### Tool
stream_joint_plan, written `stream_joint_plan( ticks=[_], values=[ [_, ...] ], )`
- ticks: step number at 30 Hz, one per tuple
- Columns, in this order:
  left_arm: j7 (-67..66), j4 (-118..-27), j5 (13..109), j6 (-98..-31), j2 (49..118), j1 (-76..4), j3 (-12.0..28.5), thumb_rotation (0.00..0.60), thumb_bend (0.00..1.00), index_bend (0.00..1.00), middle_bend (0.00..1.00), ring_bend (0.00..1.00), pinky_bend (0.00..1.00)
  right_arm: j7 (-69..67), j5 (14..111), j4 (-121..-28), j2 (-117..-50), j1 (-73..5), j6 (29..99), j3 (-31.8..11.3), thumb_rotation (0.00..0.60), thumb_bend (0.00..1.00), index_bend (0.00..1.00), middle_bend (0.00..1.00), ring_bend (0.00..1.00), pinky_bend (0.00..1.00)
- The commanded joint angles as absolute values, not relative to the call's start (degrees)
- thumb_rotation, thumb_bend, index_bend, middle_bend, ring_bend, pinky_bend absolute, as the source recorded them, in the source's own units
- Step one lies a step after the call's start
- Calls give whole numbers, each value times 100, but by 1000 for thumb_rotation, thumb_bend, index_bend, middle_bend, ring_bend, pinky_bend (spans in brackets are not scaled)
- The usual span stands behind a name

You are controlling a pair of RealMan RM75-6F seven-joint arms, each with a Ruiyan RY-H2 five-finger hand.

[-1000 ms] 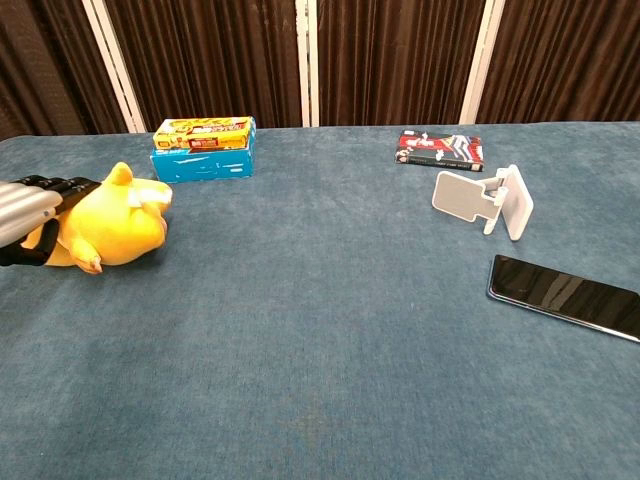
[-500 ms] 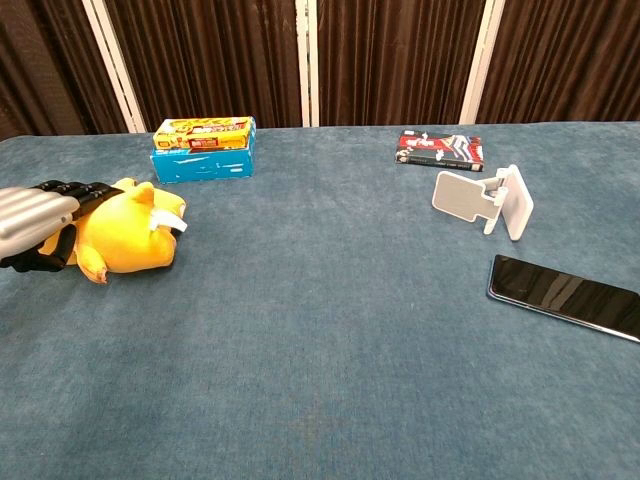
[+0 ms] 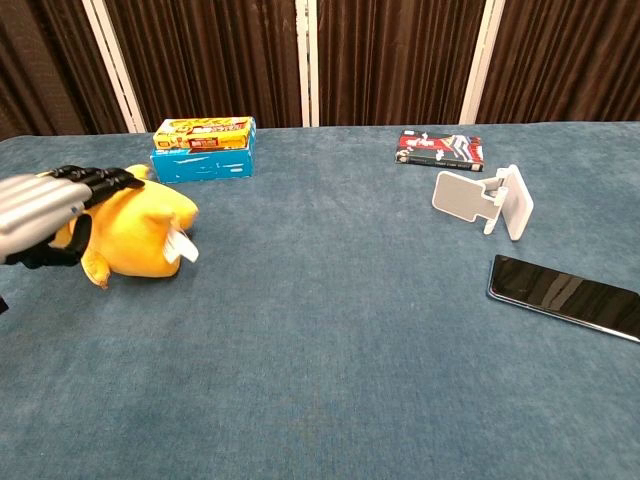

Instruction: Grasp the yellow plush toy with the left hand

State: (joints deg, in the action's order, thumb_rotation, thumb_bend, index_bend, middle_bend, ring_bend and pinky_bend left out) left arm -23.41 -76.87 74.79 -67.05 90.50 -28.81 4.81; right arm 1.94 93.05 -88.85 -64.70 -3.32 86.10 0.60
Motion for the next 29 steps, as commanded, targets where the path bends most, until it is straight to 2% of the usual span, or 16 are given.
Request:
stream_joint_plan(
  ticks=[1,9,14,19,21,27,29],
  values=[
    [-2276,-8098,7647,-7036,8746,-2678,428,600,1000,0,0,0,0,200,9305,-8886,-6472,-332,8609,61,600,157,0,0,0,0],
    [-2361,-8623,7850,-7571,8282,-2300,265,600,1000,0,0,0,0,225,9310,-8893,-6476,-324,8627,59,600,157,0,0,0,0],
    [-2232,-8799,8290,-8366,8066,-1735,-86,600,979,0,0,0,0,193,9306,-8904,-6458,-311,8677,38,600,157,0,0,0,0],
    [-2117,-8844,8551,-8836,7892,-1333,-317,600,647,0,0,0,0,200,9347,-8936,-6450,-308,8712,39,600,157,0,0,0,0],
    [-2010,-8873,8630,-9049,7846,-1174,-355,600,547,0,0,0,0,211,9370,-8949,-6448,-305,8729,42,600,157,0,0,0,0],
    [-1703,-8909,8729,-9465,7639,-781,-412,600,84,0,0,0,0,235,9374,-8952,-6445,-286,8749,51,600,157,0,0,0,0],
    [-1634,-8951,8657,-9417,7588,-740,-372,600,26,0,0,0,0,238,9377,-8943,-6446,-282,8755,51,600,157,0,0,0,0]
  ],
)
